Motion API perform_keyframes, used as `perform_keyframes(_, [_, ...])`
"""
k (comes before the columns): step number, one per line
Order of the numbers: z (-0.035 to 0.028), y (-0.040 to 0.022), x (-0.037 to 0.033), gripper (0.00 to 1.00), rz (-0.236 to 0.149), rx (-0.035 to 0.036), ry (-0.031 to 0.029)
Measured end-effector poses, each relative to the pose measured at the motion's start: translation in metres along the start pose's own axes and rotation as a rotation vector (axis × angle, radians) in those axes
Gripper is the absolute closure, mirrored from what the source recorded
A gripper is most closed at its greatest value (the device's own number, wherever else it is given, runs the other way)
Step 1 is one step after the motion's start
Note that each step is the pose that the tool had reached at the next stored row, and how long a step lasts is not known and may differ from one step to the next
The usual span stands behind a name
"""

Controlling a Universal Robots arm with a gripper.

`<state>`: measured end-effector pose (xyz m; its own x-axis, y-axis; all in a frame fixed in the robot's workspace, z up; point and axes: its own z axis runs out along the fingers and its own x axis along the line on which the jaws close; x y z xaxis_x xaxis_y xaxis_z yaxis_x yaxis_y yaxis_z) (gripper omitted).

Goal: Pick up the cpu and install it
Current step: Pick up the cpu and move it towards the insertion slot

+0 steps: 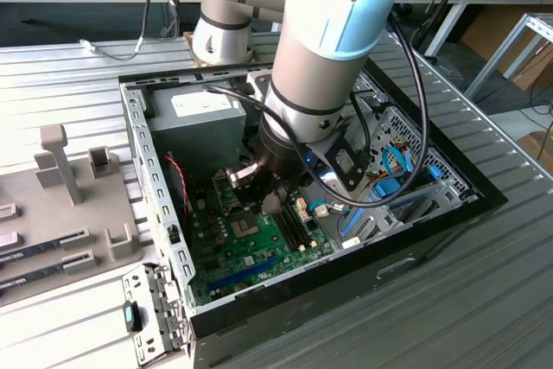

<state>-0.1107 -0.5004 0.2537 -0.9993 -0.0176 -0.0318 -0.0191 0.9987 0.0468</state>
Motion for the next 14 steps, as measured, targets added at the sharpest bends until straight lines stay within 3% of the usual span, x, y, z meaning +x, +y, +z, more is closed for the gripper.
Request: perform_keyframes(14, [0.0001, 0.0000, -0.0021, 0.53, 0.000, 0.0000, 0.0000])
